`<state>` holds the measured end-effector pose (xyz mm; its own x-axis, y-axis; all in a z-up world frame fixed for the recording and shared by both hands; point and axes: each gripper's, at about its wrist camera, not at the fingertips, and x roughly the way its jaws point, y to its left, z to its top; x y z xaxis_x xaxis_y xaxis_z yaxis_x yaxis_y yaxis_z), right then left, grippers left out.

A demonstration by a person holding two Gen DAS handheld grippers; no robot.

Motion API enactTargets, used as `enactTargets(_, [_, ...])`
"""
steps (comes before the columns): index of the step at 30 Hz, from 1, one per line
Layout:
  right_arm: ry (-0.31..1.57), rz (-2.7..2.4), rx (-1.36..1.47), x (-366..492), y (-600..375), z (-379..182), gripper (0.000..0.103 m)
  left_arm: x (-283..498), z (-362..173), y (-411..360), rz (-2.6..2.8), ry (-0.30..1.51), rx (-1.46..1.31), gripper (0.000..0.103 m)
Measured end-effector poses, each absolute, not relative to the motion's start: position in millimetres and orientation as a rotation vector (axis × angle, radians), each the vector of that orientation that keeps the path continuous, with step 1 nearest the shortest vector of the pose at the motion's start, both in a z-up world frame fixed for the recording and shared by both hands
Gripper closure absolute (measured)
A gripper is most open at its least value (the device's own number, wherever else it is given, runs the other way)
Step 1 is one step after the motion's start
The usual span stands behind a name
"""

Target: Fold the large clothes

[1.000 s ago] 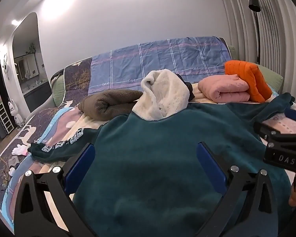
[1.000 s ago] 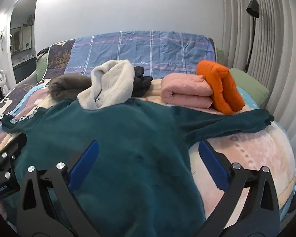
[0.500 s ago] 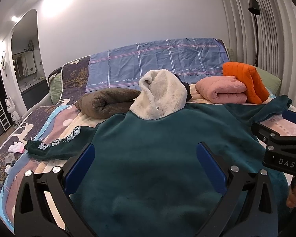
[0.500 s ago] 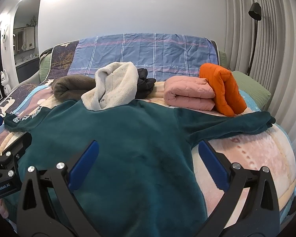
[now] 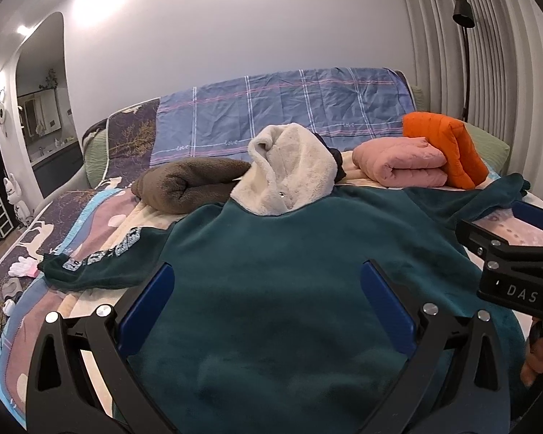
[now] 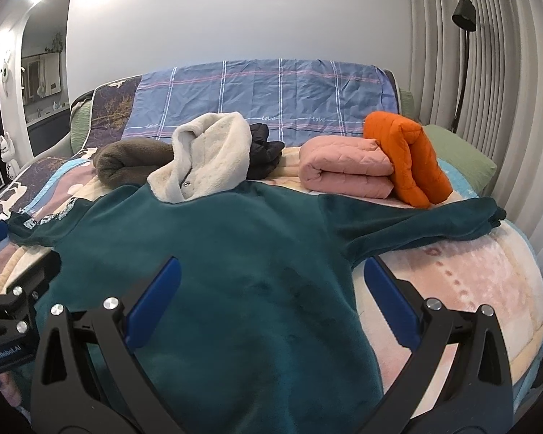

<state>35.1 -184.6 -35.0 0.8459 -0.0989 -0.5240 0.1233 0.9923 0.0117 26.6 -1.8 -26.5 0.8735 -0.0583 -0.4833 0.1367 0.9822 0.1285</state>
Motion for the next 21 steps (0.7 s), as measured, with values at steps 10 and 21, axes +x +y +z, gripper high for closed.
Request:
enactTargets(10, [0.550,-0.117,0.031,36.5,-183.6,-36.1,0.002,29.4,-28.6,1.1,-0.134,0.517,0.133,0.001])
enactTargets(21, [0.553,-0.120,0.033,36.6,-183.9,-36.3,0.002,28.7,-31.1,3.5,-0.167,0.521,0.118,0.001])
